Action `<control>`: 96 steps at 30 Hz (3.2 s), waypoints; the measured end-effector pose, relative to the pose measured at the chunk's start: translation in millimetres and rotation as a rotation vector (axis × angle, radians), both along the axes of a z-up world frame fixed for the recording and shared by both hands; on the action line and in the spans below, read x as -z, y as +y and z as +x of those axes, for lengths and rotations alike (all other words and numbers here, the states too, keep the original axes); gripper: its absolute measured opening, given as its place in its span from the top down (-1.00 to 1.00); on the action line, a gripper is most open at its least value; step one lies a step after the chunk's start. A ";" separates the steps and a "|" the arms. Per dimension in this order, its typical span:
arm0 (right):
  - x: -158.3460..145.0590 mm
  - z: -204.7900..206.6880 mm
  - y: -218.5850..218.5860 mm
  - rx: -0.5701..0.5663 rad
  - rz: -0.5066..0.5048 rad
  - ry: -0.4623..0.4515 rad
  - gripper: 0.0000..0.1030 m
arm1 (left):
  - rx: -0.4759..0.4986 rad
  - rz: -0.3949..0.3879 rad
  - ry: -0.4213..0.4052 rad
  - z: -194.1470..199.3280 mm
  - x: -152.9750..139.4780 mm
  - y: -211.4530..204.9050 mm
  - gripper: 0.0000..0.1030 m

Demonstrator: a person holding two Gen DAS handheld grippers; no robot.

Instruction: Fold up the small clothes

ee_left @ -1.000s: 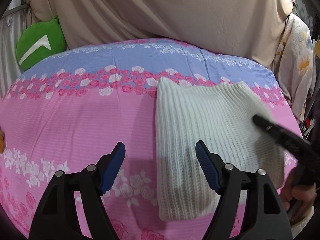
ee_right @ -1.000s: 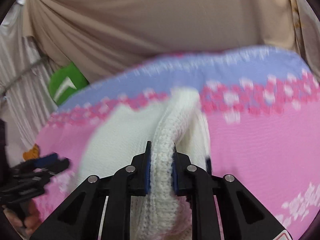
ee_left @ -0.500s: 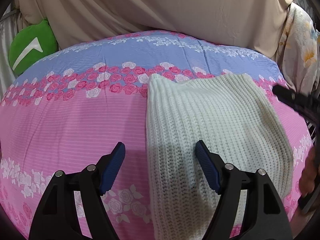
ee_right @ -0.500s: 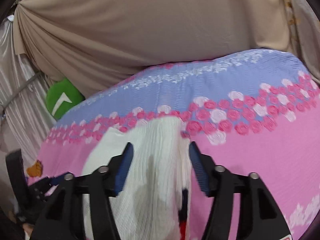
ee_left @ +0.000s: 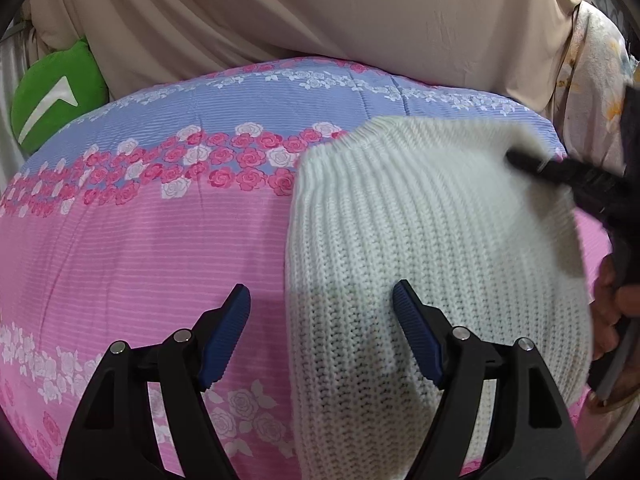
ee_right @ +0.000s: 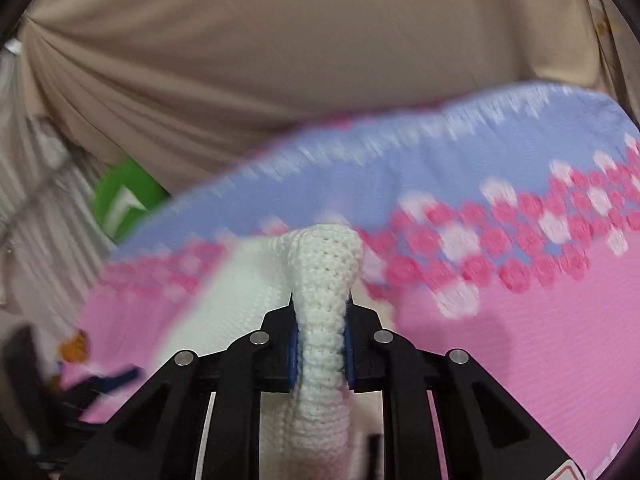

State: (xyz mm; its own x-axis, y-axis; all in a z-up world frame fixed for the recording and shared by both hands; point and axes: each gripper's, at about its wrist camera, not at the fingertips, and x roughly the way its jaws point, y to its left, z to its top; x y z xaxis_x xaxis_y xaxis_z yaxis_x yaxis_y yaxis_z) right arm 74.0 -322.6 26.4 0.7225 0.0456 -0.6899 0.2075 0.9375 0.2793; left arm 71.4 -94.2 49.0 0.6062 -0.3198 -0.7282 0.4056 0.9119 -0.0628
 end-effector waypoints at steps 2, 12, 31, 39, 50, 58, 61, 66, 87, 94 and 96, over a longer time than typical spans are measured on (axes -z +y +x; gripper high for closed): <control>19.3 1.0 -6.5 0.023 0.027 0.049 0.58 | 0.000 0.013 -0.002 -0.8 2.5 -5.1 -0.40; 10.6 -158.6 53.3 0.030 0.014 -0.113 -0.07 | 0.036 -0.068 -0.020 -49.6 -17.9 20.3 -0.37; 4.5 -180.9 50.6 0.120 -0.005 -0.165 -0.61 | 0.013 -0.232 0.106 -35.1 -0.9 40.7 -0.88; 60.7 -115.2 25.7 0.053 0.231 -0.018 -0.63 | 0.092 -0.259 0.293 9.3 45.2 6.2 -0.91; 28.4 -113.5 50.0 0.003 0.174 -0.106 0.20 | 0.160 -0.321 0.211 0.8 12.9 13.2 0.08; -81.0 -149.5 107.8 -0.059 0.049 -0.374 0.26 | 0.286 -0.368 -0.057 -49.4 -98.9 55.3 0.13; -126.7 -159.9 137.9 -0.103 -0.001 -0.512 0.26 | 0.312 -0.399 -0.215 -69.4 -146.5 84.7 0.12; -155.1 -125.6 170.4 -0.160 -0.007 -0.577 0.22 | 0.264 -0.406 -0.345 -56.8 -180.8 129.8 0.06; 8.9 -19.9 191.4 -0.117 0.020 -0.151 -0.22 | -0.035 -0.224 0.022 17.5 20.4 221.8 -0.08; 23.6 28.3 192.7 -0.141 0.034 -0.074 -0.13 | -0.037 -0.094 0.048 25.0 55.1 205.6 -0.08; 29.5 36.8 197.4 -0.156 0.026 -0.052 0.25 | -0.050 -0.095 0.050 29.7 59.7 207.1 -0.11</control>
